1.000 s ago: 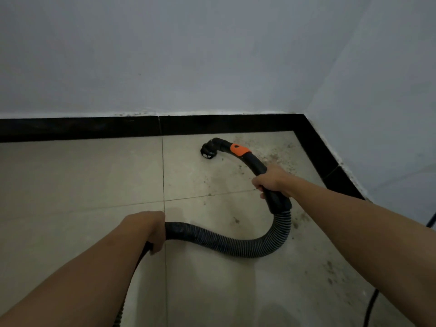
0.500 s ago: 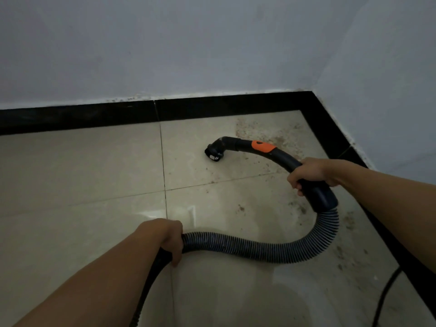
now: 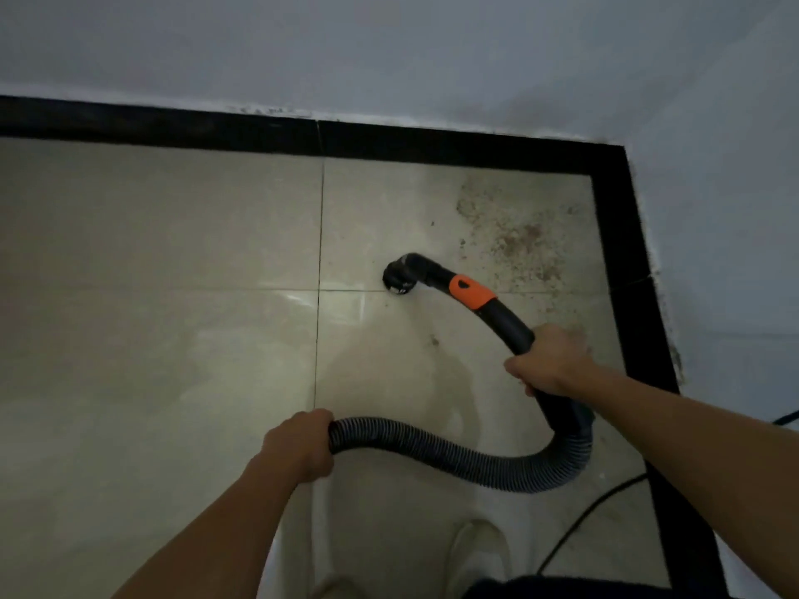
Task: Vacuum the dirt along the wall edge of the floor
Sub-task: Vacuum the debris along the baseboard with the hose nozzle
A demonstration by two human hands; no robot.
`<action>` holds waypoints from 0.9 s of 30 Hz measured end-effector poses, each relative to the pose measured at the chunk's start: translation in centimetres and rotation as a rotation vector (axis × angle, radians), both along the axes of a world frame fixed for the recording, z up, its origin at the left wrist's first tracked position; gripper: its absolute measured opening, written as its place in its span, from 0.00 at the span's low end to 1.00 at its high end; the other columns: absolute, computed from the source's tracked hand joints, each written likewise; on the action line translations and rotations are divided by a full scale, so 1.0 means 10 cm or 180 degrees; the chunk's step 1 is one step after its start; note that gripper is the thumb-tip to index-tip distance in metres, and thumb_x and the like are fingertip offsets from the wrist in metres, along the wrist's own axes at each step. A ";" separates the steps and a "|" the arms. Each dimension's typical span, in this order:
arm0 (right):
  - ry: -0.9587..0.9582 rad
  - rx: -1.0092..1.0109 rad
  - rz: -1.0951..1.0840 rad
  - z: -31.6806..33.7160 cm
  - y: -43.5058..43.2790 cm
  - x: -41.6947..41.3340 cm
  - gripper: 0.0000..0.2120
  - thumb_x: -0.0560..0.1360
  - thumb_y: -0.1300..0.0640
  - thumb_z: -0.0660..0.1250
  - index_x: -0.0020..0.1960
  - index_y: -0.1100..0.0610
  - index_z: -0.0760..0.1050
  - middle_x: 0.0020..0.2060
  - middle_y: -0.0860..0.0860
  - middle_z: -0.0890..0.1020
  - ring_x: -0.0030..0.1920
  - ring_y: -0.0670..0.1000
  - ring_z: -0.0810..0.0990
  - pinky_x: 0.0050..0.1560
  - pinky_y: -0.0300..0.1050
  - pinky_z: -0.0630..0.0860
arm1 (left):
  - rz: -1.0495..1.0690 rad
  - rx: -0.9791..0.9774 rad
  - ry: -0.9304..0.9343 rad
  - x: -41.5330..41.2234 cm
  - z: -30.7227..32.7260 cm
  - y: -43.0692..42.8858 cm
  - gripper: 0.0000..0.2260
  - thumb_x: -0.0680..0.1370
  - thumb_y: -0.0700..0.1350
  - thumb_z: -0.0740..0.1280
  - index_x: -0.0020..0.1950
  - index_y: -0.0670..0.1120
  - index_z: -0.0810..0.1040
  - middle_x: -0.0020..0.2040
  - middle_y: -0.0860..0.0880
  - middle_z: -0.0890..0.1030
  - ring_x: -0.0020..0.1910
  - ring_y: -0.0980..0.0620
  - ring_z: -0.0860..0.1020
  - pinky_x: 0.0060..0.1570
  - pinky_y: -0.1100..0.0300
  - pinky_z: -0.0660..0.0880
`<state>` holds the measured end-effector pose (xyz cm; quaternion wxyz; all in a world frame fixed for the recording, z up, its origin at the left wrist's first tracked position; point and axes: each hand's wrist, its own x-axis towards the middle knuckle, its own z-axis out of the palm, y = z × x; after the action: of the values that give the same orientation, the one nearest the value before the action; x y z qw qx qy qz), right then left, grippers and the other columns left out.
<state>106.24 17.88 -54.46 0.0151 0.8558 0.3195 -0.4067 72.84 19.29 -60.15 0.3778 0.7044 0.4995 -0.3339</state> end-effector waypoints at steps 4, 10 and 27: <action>0.0075 -0.0143 -0.0277 0.24 -0.43 -0.05 0.08 0.67 0.62 0.70 0.43 0.60 0.73 0.32 0.59 0.82 0.20 0.49 0.79 0.19 0.36 0.70 | 0.0048 0.0121 0.0014 -0.09 0.50 -0.23 0.12 0.73 0.43 0.65 0.56 0.49 0.72 0.53 0.48 0.78 0.50 0.48 0.79 0.48 0.57 0.76; 0.0275 -0.0353 -0.0527 0.43 -0.94 -0.21 0.08 0.67 0.62 0.71 0.44 0.62 0.74 0.32 0.59 0.81 0.24 0.53 0.81 0.25 0.41 0.75 | 0.0033 0.0295 0.0121 -0.15 0.99 -0.43 0.12 0.73 0.44 0.65 0.55 0.49 0.71 0.51 0.48 0.78 0.49 0.47 0.79 0.43 0.59 0.72; 0.0391 -0.0024 -0.0796 0.22 0.72 -0.33 0.18 0.66 0.68 0.70 0.55 0.66 0.75 0.40 0.60 0.81 0.28 0.56 0.80 0.22 0.41 0.75 | 0.1791 0.0639 0.0328 -0.51 1.09 -0.27 0.11 0.71 0.42 0.70 0.48 0.47 0.69 0.43 0.47 0.77 0.41 0.45 0.77 0.38 0.56 0.72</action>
<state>102.91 25.07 -52.30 -0.0521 0.8623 0.2092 -0.4582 67.73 16.57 -49.30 0.3581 0.5544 0.7241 -0.2004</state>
